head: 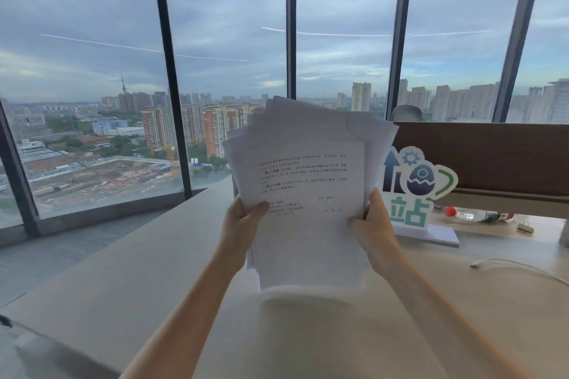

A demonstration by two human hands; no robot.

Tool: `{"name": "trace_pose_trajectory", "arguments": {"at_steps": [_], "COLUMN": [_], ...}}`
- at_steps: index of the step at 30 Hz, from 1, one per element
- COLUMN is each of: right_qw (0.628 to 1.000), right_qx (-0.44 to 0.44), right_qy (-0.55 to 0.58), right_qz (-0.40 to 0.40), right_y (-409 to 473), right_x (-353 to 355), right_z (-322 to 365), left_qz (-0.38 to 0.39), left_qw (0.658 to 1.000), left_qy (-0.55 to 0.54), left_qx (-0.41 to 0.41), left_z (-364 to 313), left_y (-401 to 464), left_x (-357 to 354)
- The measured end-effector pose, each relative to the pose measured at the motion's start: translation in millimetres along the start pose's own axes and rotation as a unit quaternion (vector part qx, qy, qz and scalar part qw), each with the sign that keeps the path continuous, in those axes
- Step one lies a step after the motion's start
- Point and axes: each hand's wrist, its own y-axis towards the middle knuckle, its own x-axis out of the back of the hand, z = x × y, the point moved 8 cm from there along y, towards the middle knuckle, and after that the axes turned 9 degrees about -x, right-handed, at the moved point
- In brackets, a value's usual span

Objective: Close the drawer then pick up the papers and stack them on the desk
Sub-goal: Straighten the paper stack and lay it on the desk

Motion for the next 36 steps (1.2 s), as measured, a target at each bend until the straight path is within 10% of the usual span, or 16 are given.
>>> {"name": "trace_pose_trajectory", "arguments": {"at_steps": [26,36], "right_qw": [0.994,0.995], "right_qx": [0.105,0.028], "right_qy": [0.010,0.073], "right_qz": [0.015,0.056], "right_y": [3,4], "right_x": [0,-13], "right_z": [28,-37], "left_qz": [0.083,0.024], "left_qw": [0.991,0.998], "left_qy": [0.038,-0.050], "left_qx": [-0.100,0.007], "left_z": [-11,52], "left_y": [6,-21], "left_x": [-15,-11]}}
